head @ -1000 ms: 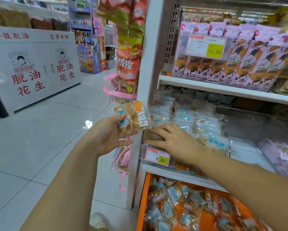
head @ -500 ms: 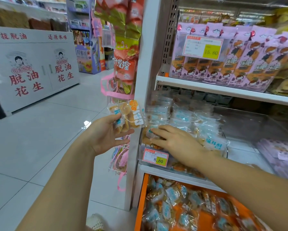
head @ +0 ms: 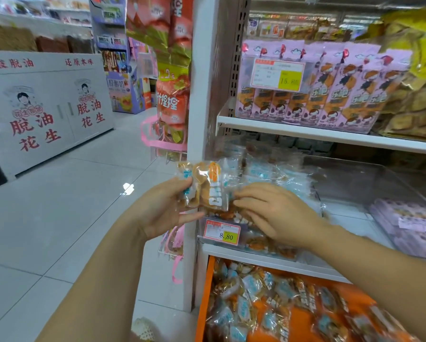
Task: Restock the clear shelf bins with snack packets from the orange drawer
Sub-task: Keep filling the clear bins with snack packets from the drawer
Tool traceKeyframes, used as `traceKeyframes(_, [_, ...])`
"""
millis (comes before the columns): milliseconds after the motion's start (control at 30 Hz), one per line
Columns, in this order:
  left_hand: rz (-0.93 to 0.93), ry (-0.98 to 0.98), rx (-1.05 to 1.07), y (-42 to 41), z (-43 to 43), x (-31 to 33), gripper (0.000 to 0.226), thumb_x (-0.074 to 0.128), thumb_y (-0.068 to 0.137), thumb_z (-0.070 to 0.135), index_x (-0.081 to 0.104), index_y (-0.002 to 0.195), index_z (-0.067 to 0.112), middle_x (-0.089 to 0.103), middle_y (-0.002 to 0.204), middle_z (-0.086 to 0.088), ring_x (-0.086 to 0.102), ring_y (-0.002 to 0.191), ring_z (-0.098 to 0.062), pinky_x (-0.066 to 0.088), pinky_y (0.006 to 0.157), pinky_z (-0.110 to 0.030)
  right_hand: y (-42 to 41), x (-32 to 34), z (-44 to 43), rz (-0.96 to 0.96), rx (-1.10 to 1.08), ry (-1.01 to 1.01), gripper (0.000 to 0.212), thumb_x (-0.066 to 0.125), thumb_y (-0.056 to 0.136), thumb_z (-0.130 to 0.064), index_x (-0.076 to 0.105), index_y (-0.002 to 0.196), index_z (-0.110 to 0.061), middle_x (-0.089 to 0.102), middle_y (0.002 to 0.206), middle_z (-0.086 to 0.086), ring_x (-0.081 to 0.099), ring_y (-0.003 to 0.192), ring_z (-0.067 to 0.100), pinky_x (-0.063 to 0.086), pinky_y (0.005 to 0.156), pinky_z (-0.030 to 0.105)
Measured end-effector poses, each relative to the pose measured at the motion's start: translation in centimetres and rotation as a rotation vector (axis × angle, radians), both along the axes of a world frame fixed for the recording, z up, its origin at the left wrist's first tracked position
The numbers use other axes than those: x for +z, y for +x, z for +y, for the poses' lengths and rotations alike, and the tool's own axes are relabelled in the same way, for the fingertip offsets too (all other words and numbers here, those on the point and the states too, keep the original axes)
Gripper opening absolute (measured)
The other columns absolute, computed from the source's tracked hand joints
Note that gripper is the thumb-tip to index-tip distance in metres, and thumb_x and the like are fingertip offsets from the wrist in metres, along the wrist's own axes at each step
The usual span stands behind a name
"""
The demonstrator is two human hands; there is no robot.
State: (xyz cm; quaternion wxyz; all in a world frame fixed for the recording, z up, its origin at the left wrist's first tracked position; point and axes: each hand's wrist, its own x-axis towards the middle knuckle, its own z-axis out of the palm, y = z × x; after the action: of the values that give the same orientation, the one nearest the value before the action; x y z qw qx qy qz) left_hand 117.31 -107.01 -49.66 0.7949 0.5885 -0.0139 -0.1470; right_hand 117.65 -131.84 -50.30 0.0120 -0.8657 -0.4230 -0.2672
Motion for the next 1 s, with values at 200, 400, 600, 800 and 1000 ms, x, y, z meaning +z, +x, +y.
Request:
traceKeyframes(200, [-0.15, 0.218, -0.236, -1.8, -6.6, 1.5, 0.019, 0.049, 0.097, 0.022, 0.061, 0.11, 0.014, 0.071, 0.092, -0.003, 0.069, 0.084, -0.015, 0.056, 0.069, -0.024, -5.7, 3.0, -4.5, 0.57, -0.233, 0.574, 0.029, 0.054, 0.08, -0.056, 0.046, 0.106, -0.046, 0.058, 0.103, -0.02, 0.061, 0.09, -0.002, 0.051, 0.08, 0.019])
traceKeyframes(400, [-0.365, 0.431, -0.351, -3.5, -16.6, 3.5, 0.008, 0.066, 0.088, 0.016, 0.065, 0.096, 0.017, 0.068, 0.08, 0.0, 0.065, 0.064, -0.007, 0.051, 0.058, -0.019, -9.2, 2.8, -11.4, 0.851, -0.257, 0.901, 0.052, 0.077, 0.07, -0.028, 0.05, 0.112, -0.044, 0.068, 0.095, -0.027, 0.061, 0.089, -0.015, 0.047, 0.074, 0.005])
traceKeyframes(600, [-0.571, 0.525, -0.136, -3.4, -26.4, 2.6, 0.021, 0.073, 0.082, 0.031, 0.061, 0.098, 0.029, 0.065, 0.089, 0.003, 0.059, 0.07, -0.007, 0.05, 0.067, -0.024, -11.0, 2.5, -18.5, 0.958, -0.312, 1.069, 0.043, 0.071, 0.077, 0.001, 0.058, 0.115, -0.015, 0.073, 0.102, 0.005, 0.07, 0.092, 0.012, 0.056, 0.076, 0.023])
traceKeyframes(800, [-0.27, 0.173, -0.184, -3.0, -34.3, 2.0, 0.018, 0.063, 0.09, 0.028, 0.065, 0.101, 0.015, 0.068, 0.093, -0.005, 0.062, 0.064, -0.006, 0.051, 0.058, -0.02, -11.2, 2.3, -24.8, 0.881, -0.302, 1.198, 0.047, 0.072, 0.076, -0.008, 0.055, 0.115, -0.026, 0.073, 0.103, 0.002, 0.069, 0.095, 0.015, 0.056, 0.084, 0.034])
traceKeyframes(1000, [-0.419, 0.622, -0.294, 2.2, -37.8, 0.2, 0.007, 0.058, 0.094, 0.026, 0.062, 0.089, 0.024, 0.062, 0.094, -0.001, 0.058, 0.08, -0.01, 0.046, 0.065, -0.022, -10.3, -0.7, -30.6, 0.562, -0.526, 1.39, 0.033, 0.071, 0.081, -0.011, 0.057, 0.106, -0.026, 0.07, 0.106, -0.003, 0.065, 0.101, 0.016, 0.05, 0.094, 0.049])
